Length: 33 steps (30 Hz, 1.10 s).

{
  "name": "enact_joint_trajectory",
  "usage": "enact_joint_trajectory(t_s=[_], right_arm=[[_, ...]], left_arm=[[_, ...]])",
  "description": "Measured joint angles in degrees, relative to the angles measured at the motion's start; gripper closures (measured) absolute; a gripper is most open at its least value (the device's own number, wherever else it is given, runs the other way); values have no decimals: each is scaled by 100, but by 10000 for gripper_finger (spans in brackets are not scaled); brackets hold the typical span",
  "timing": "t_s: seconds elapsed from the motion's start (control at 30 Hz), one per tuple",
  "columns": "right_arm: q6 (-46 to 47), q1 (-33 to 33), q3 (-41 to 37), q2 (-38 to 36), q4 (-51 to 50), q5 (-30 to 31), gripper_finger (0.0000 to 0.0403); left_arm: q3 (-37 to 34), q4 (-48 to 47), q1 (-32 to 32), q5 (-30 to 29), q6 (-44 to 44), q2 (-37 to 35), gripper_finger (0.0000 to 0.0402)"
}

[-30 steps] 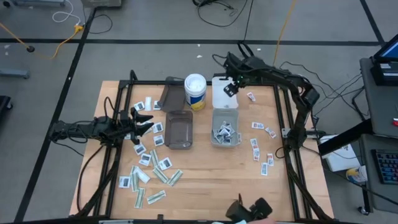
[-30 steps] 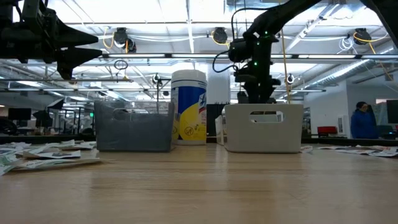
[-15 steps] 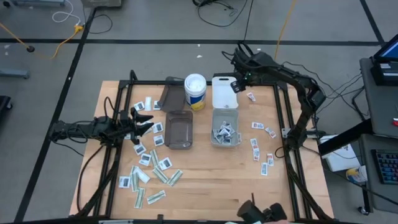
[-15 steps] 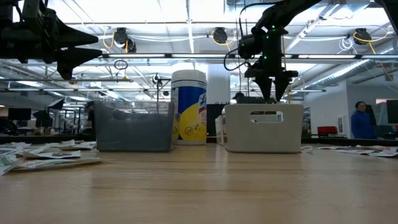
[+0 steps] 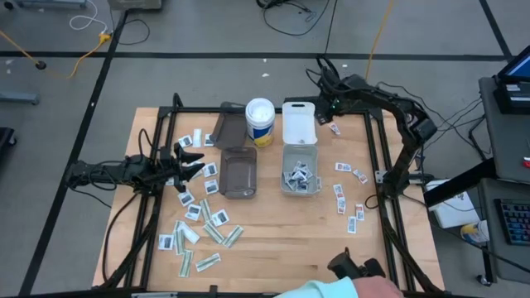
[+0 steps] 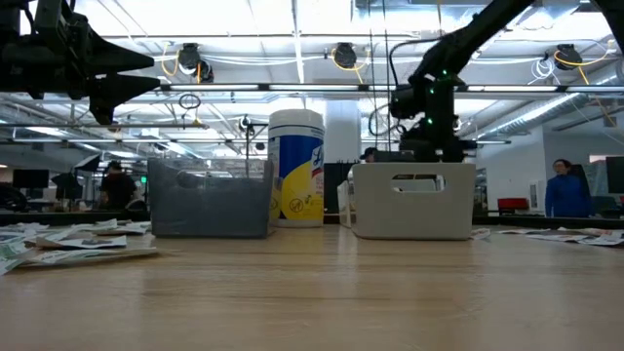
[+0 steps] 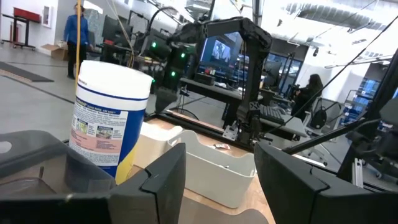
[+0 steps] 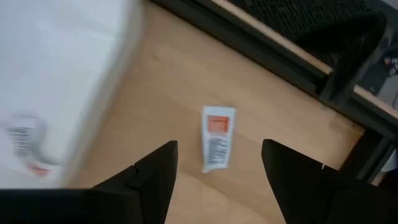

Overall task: Pick & Place First Aid Supplies
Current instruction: Put the ointment pack into the white bin

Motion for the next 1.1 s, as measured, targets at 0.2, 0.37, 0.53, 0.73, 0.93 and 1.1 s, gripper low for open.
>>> enact_joint_trajectory(t_s=[0.2, 0.37, 0.53, 0.73, 0.93, 1.1], right_arm=[[-128, -104, -671, 0, 346, -273, 176], [-147, -138, -1166, 2, 825, -447, 184], [-203, -181, -1474, 2, 1247, -605, 202], [-241, -184, -1674, 2, 1558, -601, 261], [-287, -184, -1806, 2, 1616, -595, 364], [-392, -184, -1801, 2, 1603, -574, 395]], left_arm=[[-1, -1, 0, 0, 1, 0, 206], [0, -1, 0, 0, 1, 0, 206], [-1, -1, 0, 0, 1, -1, 206], [0, -1, 0, 0, 1, -1, 206], [0, 0, 0, 0, 1, 0, 206], [0, 0, 0, 0, 1, 0, 206]])
